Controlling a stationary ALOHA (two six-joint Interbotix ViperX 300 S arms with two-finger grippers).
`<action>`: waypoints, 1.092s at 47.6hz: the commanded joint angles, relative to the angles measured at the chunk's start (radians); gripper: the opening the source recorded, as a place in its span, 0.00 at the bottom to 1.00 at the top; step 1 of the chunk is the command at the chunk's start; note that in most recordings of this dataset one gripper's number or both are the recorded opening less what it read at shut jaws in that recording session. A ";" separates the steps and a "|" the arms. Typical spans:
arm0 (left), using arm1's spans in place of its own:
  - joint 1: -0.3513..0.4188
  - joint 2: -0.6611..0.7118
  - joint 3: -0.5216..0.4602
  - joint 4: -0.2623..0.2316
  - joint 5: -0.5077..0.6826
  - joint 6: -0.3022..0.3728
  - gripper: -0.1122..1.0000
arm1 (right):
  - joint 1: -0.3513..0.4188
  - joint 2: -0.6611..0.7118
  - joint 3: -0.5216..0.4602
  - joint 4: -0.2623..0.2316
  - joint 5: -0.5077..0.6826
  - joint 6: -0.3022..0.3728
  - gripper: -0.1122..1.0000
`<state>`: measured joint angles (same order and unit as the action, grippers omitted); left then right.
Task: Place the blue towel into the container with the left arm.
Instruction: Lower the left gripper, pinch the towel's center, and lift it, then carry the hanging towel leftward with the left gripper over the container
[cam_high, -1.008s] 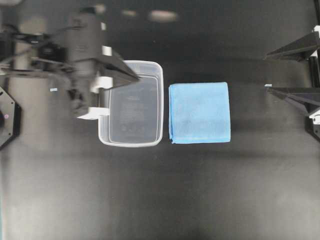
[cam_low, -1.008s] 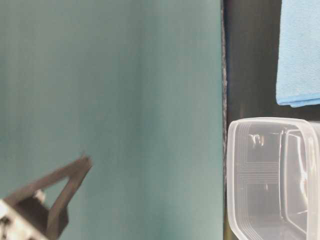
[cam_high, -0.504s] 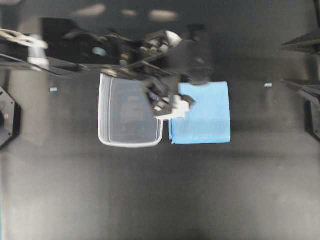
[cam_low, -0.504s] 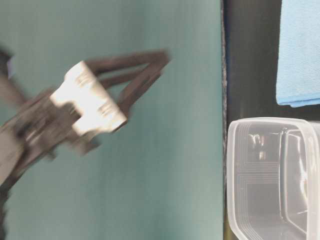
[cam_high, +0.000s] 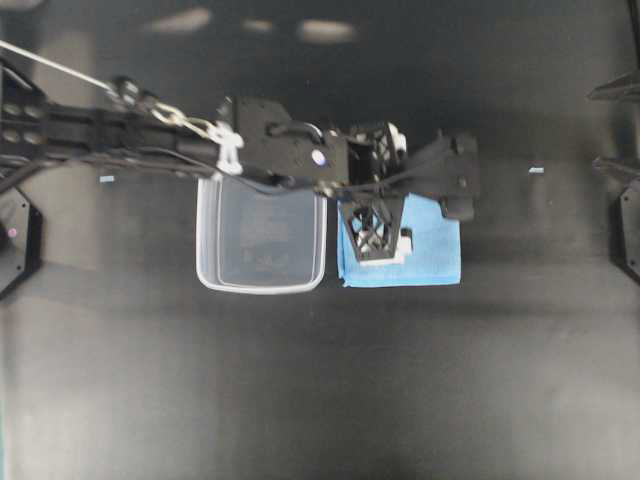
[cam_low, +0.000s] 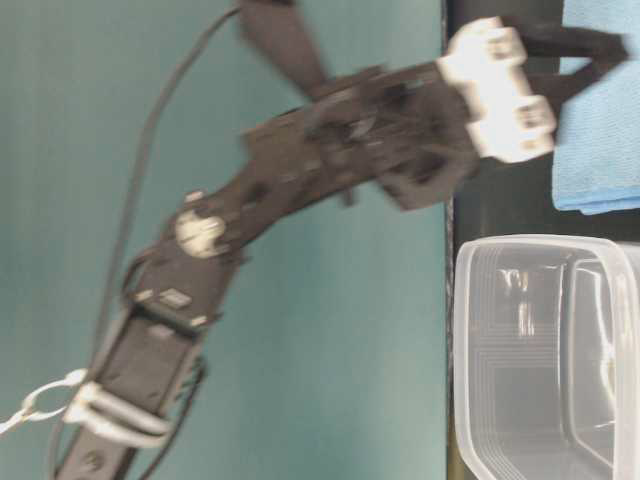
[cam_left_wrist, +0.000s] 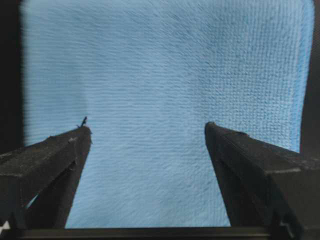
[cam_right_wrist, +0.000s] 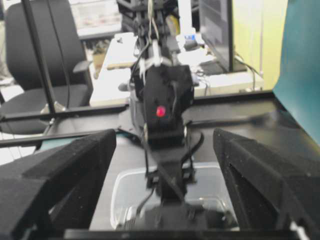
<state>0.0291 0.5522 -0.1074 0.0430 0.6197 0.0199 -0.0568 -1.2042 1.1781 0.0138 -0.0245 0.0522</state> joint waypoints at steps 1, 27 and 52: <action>-0.014 0.020 -0.020 0.003 -0.003 -0.002 0.90 | -0.003 0.008 -0.017 0.003 -0.005 0.005 0.79; -0.028 0.046 -0.025 0.003 0.029 0.018 0.39 | -0.002 0.005 -0.015 0.003 -0.005 0.006 0.79; -0.015 -0.293 -0.040 0.003 0.218 0.017 0.15 | -0.003 0.005 -0.015 0.003 -0.008 0.006 0.79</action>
<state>0.0123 0.3666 -0.1488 0.0430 0.7900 0.0383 -0.0568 -1.2057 1.1781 0.0138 -0.0245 0.0568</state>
